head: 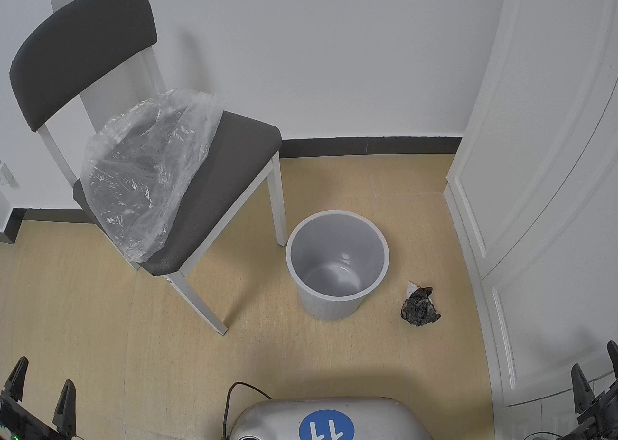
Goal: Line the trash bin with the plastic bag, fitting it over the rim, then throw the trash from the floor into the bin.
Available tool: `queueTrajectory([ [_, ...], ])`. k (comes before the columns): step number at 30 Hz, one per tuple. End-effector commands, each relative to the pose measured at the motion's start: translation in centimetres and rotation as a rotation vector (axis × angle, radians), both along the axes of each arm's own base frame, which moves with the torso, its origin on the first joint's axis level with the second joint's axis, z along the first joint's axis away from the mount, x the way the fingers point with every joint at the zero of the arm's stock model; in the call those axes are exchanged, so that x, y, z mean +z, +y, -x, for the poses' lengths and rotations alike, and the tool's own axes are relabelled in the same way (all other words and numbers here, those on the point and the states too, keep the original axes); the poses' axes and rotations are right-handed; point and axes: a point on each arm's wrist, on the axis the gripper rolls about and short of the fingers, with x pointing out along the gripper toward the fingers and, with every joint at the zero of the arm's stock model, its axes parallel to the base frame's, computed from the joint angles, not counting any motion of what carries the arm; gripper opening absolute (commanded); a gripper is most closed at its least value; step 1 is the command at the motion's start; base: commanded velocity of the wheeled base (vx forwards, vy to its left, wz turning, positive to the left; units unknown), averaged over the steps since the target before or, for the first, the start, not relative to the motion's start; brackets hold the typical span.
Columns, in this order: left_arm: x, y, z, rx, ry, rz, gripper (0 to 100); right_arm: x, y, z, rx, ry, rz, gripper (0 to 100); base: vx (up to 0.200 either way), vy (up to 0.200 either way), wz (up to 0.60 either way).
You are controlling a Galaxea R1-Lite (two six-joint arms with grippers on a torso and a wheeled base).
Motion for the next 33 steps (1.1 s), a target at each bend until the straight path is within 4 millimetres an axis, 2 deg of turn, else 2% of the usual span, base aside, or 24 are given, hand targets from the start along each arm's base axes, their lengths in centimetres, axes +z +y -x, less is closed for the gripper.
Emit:
queueTrajectory([
  [1,-0.52,0.00,-0.02,0.001,0.003,0.002,100,-0.48,0.00,0.00,0.000,0.000,0.000,100,0.000,0.000,0.00],
  [25,-0.52,-0.09,-0.01,-0.037,0.000,-0.062,100,-0.49,0.02,-0.01,0.006,0.003,0.048,100,0.000,0.000,0.00],
  [33,-0.54,0.02,-0.01,0.013,0.003,0.024,100,-0.47,0.00,0.00,0.002,-0.002,-0.006,100,0.000,0.000,0.00],
])
